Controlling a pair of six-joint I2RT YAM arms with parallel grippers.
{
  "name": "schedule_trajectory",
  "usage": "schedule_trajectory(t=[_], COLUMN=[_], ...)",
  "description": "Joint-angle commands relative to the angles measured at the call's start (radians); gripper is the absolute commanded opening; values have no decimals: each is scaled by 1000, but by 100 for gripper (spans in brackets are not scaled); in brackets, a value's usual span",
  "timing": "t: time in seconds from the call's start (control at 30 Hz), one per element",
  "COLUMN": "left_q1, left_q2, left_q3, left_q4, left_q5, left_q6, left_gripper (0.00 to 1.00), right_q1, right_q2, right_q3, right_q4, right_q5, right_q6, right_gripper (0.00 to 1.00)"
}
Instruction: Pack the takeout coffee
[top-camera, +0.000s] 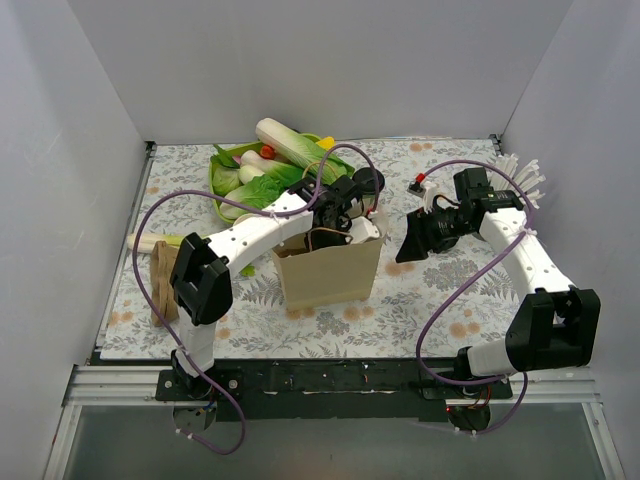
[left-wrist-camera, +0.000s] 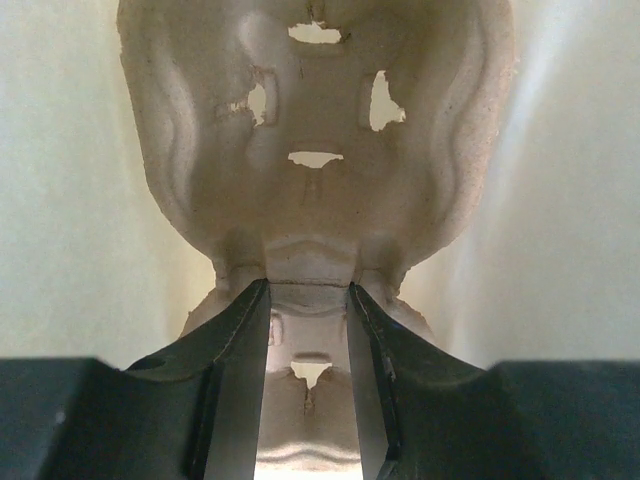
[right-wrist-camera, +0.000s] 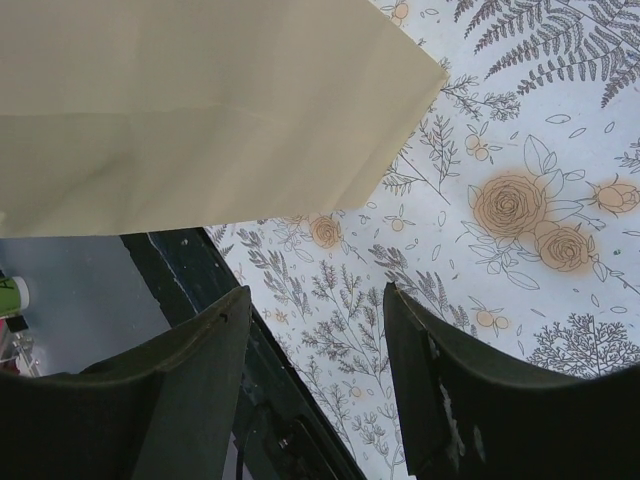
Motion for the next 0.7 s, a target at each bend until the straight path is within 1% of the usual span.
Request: schedule_trajectory(t=[0.0,0.03,0.1,0.17,0.2,0.3,0.4,0.53,0.67], left_q1=[-5,-5,-5,-5,-5,-5,-5,-3,-3], left_q2=[-36,-38,-39,-42,-50,-68,-93,-125,-197], left_q3=[-36,-37,-37,-36,-37,-51,-62,-83,-146], left_q4=[39,44,44,39,44,67,88,108,191], left_q5=[-35,-29,-28,-29,-32,-40,-31,-16,-20], left_q6=[-29,-33,-39,-42,-46,-56,-75,-96,-99], left_gripper=[0,2,12,19,25,25,29,27,25], right_q1=[-3,-3,-5,-5,-8,-8,-8,-11,-11], right_q2=[-31,-33,-36,-39,-41,-44,-42,-42,-47], right_q3=[2,2,2,-1,-1,-4,8,23,22], right_q4=[19,19,17,17,19,16,11,2,-10], right_q5=[-1,1,4,7,9,13,24,42,50], right_q6=[10,12,13,12,13,12,13,7,2], right_gripper=[63,63,63,64,63,64,64,64,64])
